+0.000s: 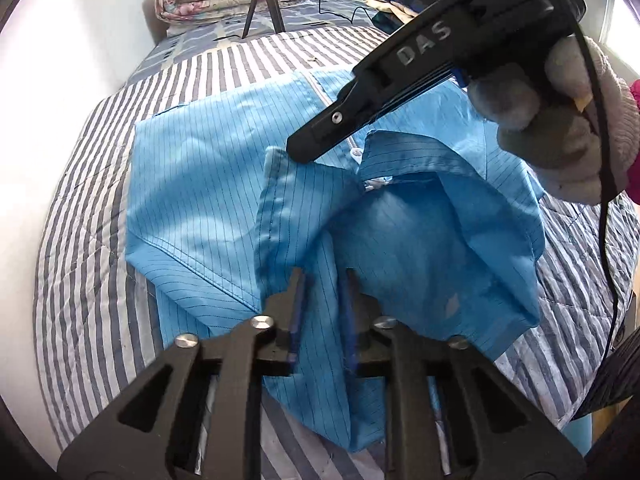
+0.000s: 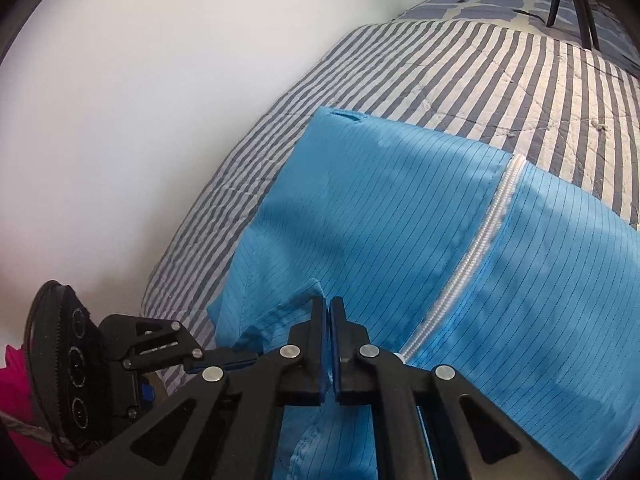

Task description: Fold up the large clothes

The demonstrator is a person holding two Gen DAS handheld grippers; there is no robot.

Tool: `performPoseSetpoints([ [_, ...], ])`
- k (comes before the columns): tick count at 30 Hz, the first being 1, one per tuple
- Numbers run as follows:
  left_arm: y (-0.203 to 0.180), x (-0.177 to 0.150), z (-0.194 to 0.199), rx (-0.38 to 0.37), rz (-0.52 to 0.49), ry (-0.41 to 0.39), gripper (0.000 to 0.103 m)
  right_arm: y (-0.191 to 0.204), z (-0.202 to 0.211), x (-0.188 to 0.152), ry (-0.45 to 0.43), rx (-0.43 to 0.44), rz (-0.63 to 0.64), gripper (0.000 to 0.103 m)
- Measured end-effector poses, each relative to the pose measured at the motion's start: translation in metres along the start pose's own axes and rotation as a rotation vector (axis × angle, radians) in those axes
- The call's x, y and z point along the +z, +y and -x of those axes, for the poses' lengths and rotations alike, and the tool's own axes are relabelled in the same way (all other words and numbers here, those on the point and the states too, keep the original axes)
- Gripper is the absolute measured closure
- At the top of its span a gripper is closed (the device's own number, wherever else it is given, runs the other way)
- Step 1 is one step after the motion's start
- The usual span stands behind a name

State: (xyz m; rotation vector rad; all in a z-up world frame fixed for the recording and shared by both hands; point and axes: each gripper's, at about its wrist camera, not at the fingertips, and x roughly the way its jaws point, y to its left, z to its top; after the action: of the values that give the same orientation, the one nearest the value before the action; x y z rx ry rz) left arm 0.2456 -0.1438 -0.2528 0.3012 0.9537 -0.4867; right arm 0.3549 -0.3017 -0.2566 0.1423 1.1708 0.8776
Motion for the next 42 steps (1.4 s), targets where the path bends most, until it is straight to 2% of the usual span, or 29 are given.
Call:
performPoseSetpoints([
  [2,0.001,-0.002,0.002,-0.003,0.000,-0.010,0.094,0.002,0.007,-0.002,-0.015,0.001,0.015,0.092],
  [3,0.002,-0.002,0.002,-0.002,0.003,-0.013,0.097,0.001,0.010,-0.003,-0.011,0.003,0.009,0.081],
  [4,0.003,-0.001,0.002,-0.004,0.003,-0.015,0.098,0.000,0.013,-0.006,-0.010,0.013,-0.004,0.059],
  [5,0.003,-0.001,0.002,-0.003,-0.001,-0.019,0.099,-0.004,0.018,-0.008,-0.008,0.026,-0.022,0.056],
  [6,0.003,-0.002,0.003,-0.002,-0.004,-0.020,0.100,-0.006,0.017,-0.009,-0.001,0.043,-0.031,0.058],
  [9,0.001,-0.002,0.004,-0.005,-0.019,-0.032,0.103,-0.009,0.015,-0.013,0.015,0.075,-0.036,0.079],
  [10,0.000,-0.002,0.004,-0.009,-0.022,-0.038,0.103,-0.009,0.012,-0.012,0.019,0.077,-0.029,0.094],
  [11,0.001,-0.002,0.005,-0.011,-0.020,-0.042,0.103,-0.006,0.011,-0.013,0.017,0.061,-0.013,0.100],
  [13,0.003,-0.004,0.010,-0.021,-0.005,-0.058,0.103,0.000,0.011,-0.011,0.010,0.035,0.011,0.103],
  [18,-0.002,-0.008,0.022,-0.016,-0.031,-0.096,0.103,-0.003,0.014,-0.005,-0.003,-0.037,0.003,0.103],
  [22,-0.003,-0.013,0.019,-0.025,-0.031,-0.064,0.103,0.000,0.002,-0.005,0.007,-0.078,0.010,0.103],
  [24,0.002,-0.012,0.022,-0.027,0.003,-0.067,0.103,-0.003,0.009,-0.006,-0.013,-0.083,-0.029,0.096],
  [25,0.005,-0.011,0.025,-0.036,0.022,-0.067,0.103,-0.003,0.015,-0.009,-0.031,-0.092,-0.043,0.085],
  [26,0.009,-0.010,0.029,-0.055,0.045,-0.066,0.103,-0.005,0.028,-0.014,-0.064,-0.090,-0.060,0.077],
  [31,0.014,-0.006,0.043,-0.147,0.151,-0.070,0.103,-0.008,0.094,-0.051,-0.161,-0.108,-0.094,0.080],
  [33,0.010,-0.004,0.046,-0.148,0.164,-0.061,0.103,-0.013,0.113,-0.071,-0.184,-0.106,-0.133,0.082],
  [38,-0.007,0.007,0.053,-0.178,0.196,-0.066,0.103,-0.030,0.118,-0.109,-0.170,-0.129,-0.204,0.087],
  [42,-0.010,0.012,0.038,-0.185,0.248,-0.044,0.103,-0.039,0.109,-0.122,-0.177,-0.082,-0.257,0.092],
])
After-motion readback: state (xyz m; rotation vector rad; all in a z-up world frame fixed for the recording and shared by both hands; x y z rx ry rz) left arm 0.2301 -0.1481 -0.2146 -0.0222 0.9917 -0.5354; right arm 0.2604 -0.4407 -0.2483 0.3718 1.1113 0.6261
